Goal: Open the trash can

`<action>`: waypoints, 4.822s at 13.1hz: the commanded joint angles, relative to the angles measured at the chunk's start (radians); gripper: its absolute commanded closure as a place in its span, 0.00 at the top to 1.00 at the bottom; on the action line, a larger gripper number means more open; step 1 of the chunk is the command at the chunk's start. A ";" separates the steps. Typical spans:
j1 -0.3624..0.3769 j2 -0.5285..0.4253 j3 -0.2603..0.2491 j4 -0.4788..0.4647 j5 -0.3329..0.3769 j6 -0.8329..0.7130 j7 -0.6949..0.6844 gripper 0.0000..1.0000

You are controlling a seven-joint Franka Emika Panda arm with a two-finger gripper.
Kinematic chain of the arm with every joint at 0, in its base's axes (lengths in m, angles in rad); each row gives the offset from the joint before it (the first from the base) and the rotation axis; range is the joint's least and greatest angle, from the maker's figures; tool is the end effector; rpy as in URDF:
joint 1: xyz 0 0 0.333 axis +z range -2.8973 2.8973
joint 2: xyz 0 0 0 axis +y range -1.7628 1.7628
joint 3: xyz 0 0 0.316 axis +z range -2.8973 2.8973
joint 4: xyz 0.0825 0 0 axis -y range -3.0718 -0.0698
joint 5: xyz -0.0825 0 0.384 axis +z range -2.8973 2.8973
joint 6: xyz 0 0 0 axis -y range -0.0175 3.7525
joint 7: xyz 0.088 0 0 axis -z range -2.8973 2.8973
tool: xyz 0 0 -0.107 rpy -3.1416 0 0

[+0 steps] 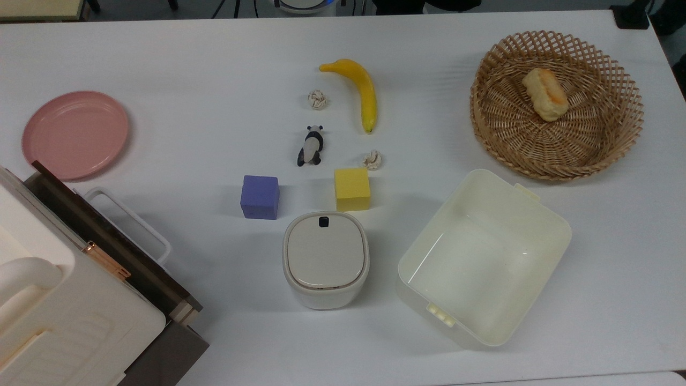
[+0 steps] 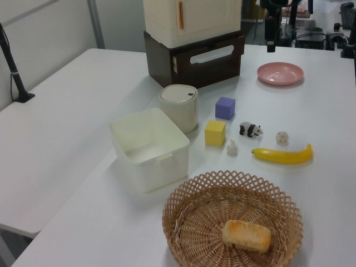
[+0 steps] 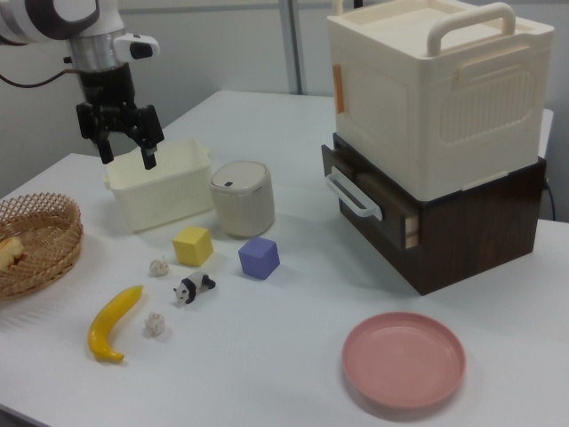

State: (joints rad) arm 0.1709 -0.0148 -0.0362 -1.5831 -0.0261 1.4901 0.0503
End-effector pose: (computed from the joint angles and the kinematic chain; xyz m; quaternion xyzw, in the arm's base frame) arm 0.5365 0.0696 0.6201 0.9983 0.0416 -0.0377 0.0163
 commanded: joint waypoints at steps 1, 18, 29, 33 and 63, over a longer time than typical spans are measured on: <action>0.002 0.001 -0.007 0.009 0.005 -0.011 0.008 1.00; -0.007 0.019 -0.016 0.005 -0.002 0.085 -0.003 0.00; -0.007 0.033 -0.014 0.003 -0.002 0.108 -0.003 0.00; -0.008 0.059 -0.016 0.006 0.000 0.174 -0.003 0.00; 0.010 0.510 -0.007 0.002 0.021 1.108 0.003 0.00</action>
State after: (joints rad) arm 0.1717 0.4688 -0.0369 -1.5824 -0.0096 2.5819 0.0515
